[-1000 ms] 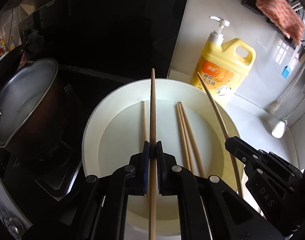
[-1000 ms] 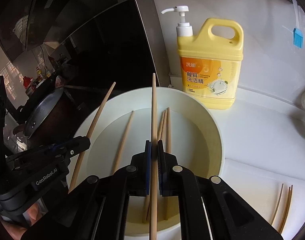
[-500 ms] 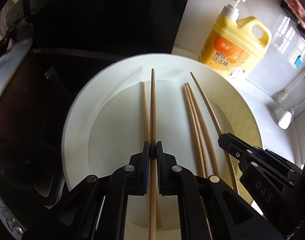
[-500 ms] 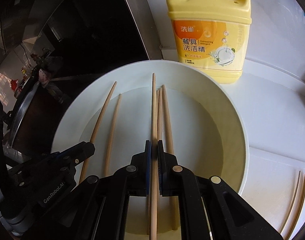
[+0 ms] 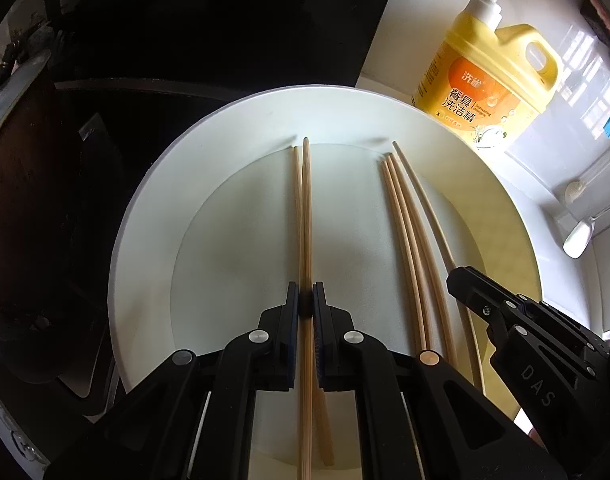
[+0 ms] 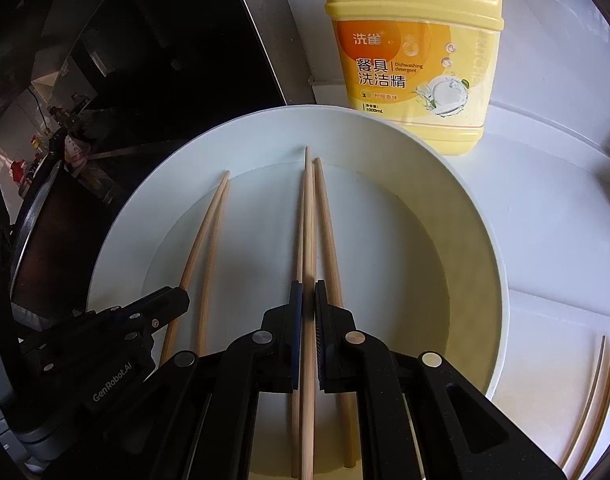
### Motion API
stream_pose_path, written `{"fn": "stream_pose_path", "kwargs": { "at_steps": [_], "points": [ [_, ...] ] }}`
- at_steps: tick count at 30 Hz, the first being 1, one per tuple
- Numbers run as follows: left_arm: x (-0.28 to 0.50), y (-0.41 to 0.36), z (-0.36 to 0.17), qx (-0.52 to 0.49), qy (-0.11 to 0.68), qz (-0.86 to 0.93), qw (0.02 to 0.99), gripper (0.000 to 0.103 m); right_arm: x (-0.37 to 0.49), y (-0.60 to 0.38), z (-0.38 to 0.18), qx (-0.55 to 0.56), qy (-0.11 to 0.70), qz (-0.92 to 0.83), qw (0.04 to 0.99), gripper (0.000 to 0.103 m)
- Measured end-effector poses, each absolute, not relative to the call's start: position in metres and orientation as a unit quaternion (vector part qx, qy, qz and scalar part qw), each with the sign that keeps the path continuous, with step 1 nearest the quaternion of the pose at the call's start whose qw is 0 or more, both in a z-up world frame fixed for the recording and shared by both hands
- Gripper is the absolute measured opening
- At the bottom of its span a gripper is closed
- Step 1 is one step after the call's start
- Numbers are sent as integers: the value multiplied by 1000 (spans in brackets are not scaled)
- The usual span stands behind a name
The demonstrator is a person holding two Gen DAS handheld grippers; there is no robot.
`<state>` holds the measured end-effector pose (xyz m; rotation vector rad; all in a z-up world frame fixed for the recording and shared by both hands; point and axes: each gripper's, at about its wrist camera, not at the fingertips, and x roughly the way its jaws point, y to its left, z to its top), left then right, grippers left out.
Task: Organize utensils
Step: 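Lower the chopstick into the basin and open the right gripper, then move the right gripper back over the chopsticks on the board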
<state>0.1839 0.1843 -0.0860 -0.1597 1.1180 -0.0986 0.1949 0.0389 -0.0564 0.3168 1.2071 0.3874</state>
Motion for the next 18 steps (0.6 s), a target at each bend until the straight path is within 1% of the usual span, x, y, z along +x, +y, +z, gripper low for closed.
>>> {"fn": "stream_pose_path", "kwargs": {
  "at_steps": [2, 4, 5, 6, 7, 8, 9, 13, 15, 18],
  "points": [
    [184, 184, -86, -75, 531, -44, 843, 8, 195, 39, -57, 147, 563, 179, 793, 6],
    [183, 186, -85, -77, 533, -36, 842, 10, 196, 39, -58, 148, 568, 178, 790, 6],
    [185, 187, -85, -77, 533, -33, 842, 16, 196, 38, -58, 150, 569, 175, 790, 6],
    [183, 188, -83, -75, 530, -28, 844, 29, 195, 35, -57, 153, 567, 172, 791, 6],
    [181, 190, -81, -73, 528, -21, 846, 37, 194, 33, -55, 154, 565, 170, 793, 6],
    [179, 192, -79, -72, 524, -15, 848, 53, 193, 31, -54, 155, 562, 167, 795, 6],
    [177, 194, -77, -74, 519, -11, 852, 58, 191, 29, -52, 154, 560, 166, 797, 6],
    [172, 198, -69, -71, 511, 0, 857, 59, 186, 22, -46, 152, 553, 162, 803, 9],
    [171, 197, -66, -70, 509, 3, 858, 62, 184, 20, -44, 154, 550, 162, 805, 12],
    [166, 198, -63, -67, 508, 6, 859, 64, 181, 20, -41, 152, 548, 163, 806, 19]
  ]
}}
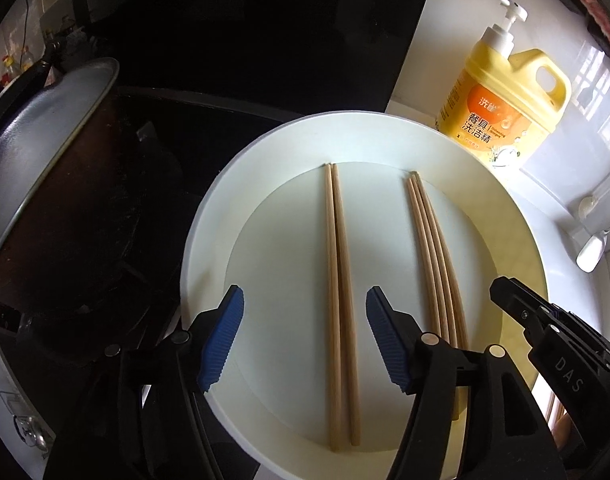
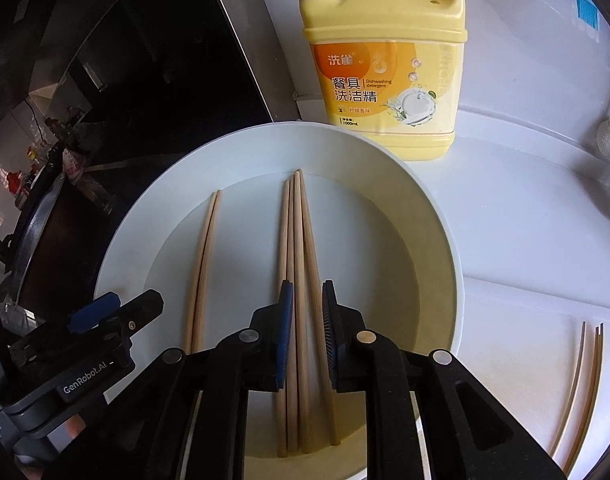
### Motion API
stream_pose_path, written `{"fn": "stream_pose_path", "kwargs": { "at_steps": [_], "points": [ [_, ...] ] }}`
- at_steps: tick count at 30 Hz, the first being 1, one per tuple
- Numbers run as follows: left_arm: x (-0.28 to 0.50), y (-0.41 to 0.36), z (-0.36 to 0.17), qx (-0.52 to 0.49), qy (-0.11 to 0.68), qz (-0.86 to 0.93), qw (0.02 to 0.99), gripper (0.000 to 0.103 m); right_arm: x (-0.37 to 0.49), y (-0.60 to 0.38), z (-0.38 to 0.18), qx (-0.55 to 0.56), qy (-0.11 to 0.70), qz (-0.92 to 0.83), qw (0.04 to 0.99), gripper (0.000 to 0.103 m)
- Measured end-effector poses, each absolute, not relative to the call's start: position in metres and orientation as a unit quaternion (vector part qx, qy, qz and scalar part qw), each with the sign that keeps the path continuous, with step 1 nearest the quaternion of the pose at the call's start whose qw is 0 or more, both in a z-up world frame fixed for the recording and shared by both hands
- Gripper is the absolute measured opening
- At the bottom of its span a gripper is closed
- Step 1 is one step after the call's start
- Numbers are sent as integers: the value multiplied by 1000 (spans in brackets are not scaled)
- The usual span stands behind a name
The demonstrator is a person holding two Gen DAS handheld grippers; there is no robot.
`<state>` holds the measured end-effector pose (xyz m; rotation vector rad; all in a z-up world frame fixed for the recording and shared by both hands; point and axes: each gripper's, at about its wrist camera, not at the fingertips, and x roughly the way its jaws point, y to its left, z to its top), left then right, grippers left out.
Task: Organize utensils
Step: 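Move the right gripper back over the chopsticks on the board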
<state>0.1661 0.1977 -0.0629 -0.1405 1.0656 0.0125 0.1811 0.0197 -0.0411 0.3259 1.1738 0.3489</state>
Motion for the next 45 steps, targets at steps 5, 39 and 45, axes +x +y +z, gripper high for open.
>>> {"fn": "stream_pose_path", "kwargs": {
  "at_steps": [5, 39, 45],
  "points": [
    [157, 202, -57, -72, 506, 10, 860, 70, 175, 18, -35, 153, 544, 166, 808, 22],
    [80, 157, -5, -55, 474, -10, 879, 83, 104, -54, 11, 142, 505, 149, 838, 66],
    [66, 137, 6, -48, 466, -24, 883, 84, 89, -79, 10, 148, 504, 137, 840, 69]
  ]
}}
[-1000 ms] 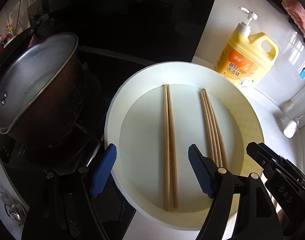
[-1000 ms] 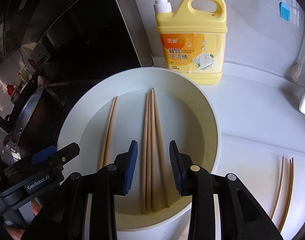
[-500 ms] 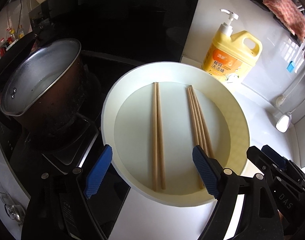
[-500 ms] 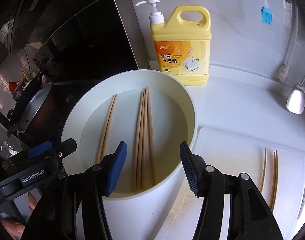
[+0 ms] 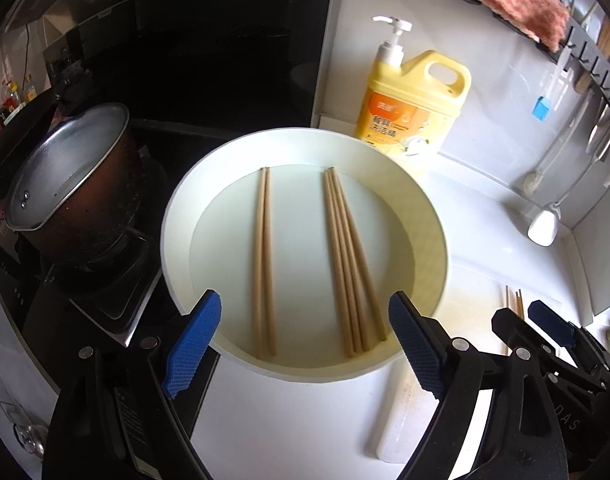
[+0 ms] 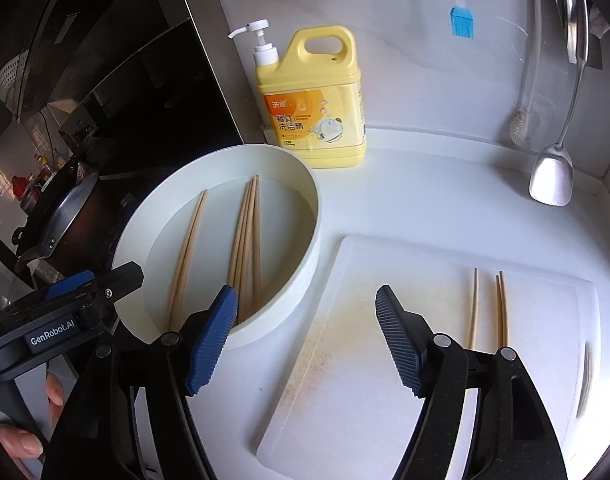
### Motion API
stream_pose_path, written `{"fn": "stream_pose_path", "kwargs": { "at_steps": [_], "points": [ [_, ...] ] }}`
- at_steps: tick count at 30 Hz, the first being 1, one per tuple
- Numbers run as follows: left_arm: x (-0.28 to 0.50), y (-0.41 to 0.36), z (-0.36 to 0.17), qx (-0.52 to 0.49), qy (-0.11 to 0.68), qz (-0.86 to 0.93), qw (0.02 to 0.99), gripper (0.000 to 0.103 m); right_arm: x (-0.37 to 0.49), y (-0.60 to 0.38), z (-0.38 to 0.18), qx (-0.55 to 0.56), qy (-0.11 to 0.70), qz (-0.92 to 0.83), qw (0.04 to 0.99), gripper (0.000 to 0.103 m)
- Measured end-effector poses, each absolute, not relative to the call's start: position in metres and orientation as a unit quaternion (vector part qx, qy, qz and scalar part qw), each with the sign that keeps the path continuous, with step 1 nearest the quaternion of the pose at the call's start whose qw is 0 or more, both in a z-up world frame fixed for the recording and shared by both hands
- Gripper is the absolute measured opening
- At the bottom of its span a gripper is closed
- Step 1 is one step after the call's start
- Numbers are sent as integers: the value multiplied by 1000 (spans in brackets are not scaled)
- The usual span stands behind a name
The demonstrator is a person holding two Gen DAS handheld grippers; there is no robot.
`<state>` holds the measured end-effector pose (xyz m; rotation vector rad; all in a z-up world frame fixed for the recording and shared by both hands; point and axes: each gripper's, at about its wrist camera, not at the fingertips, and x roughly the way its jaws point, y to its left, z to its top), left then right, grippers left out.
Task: Organize utensils
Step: 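Move the right gripper back over the chopsticks on the board, then spread the remaining chopsticks apart with the right gripper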
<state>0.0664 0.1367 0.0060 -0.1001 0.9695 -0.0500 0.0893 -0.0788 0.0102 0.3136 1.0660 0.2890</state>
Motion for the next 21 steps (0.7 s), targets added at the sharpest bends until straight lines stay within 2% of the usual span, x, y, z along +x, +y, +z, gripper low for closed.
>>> {"fn": "stream_pose_path", "kwargs": {
  "at_steps": [11, 21],
  "points": [
    [47, 79, 0, -30, 469, -69, 880, 85, 44, -138, 3, 144, 489, 97, 855, 69],
    [32, 20, -20, -8, 482, -117, 868, 86, 3, -202, -31, 157, 510, 21, 846, 69]
  ]
}}
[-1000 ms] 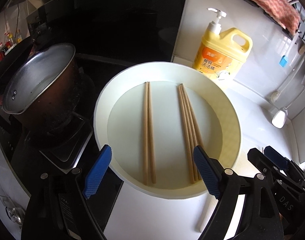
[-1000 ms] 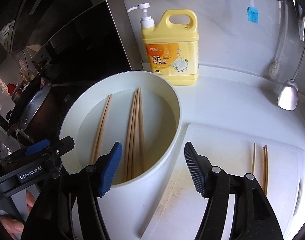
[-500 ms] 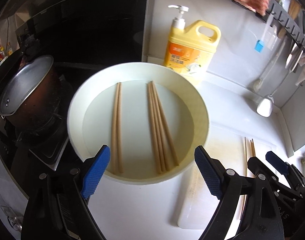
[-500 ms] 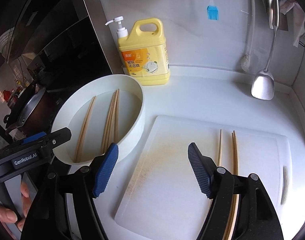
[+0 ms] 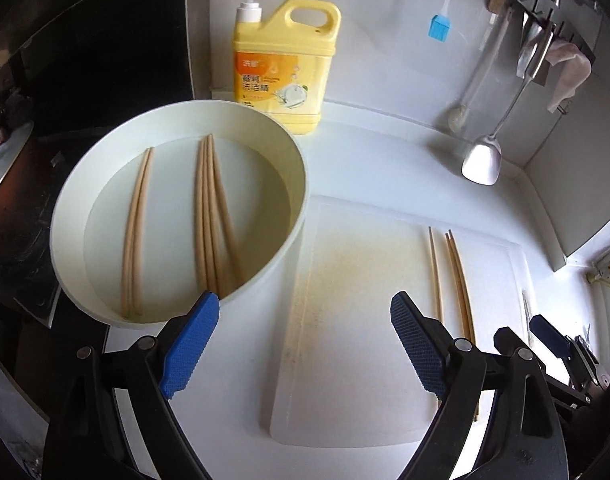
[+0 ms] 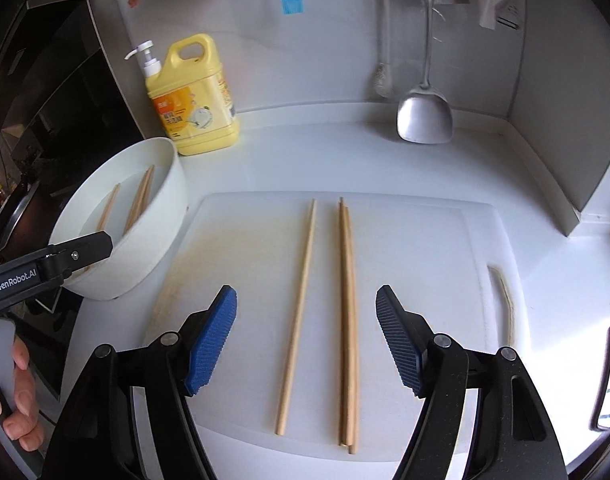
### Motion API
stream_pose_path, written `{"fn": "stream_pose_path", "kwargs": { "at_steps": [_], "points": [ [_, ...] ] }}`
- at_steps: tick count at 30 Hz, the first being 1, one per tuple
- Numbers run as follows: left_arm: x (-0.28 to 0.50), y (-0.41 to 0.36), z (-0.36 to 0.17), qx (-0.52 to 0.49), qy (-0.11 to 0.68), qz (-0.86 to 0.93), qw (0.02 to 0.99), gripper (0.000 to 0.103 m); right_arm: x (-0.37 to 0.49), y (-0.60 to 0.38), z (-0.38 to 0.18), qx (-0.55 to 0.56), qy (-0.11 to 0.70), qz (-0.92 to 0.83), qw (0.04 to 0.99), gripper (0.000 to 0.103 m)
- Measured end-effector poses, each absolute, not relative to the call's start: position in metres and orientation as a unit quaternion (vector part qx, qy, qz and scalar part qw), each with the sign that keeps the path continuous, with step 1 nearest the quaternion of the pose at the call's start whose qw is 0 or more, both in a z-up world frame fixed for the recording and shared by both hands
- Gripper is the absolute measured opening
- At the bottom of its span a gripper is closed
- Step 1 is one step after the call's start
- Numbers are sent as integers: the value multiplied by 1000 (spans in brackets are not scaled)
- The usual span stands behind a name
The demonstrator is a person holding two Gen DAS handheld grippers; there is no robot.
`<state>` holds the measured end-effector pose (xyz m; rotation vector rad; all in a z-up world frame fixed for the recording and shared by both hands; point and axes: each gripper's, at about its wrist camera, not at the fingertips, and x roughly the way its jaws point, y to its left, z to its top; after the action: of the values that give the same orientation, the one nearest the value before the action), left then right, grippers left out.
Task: Organize utensils
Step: 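Spread the remaining chopsticks apart with the right gripper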
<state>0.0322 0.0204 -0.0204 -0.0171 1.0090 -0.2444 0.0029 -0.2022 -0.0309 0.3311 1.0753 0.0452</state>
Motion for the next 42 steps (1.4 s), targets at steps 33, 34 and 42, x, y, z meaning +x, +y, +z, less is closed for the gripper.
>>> {"fn": "stream_pose_path", "kwargs": {
  "at_steps": [33, 34, 42],
  "points": [
    [27, -59, -95, 17, 511, -122, 851, 87, 4, -241, -117, 144, 537, -1, 831, 69],
    [27, -62, -97, 19, 512, -124, 850, 87, 4, -244, -118, 145, 537, -1, 831, 69],
    [27, -80, -110, 26, 517, -135, 845, 87, 1, -263, -121, 152, 532, -13, 833, 69]
  ]
}}
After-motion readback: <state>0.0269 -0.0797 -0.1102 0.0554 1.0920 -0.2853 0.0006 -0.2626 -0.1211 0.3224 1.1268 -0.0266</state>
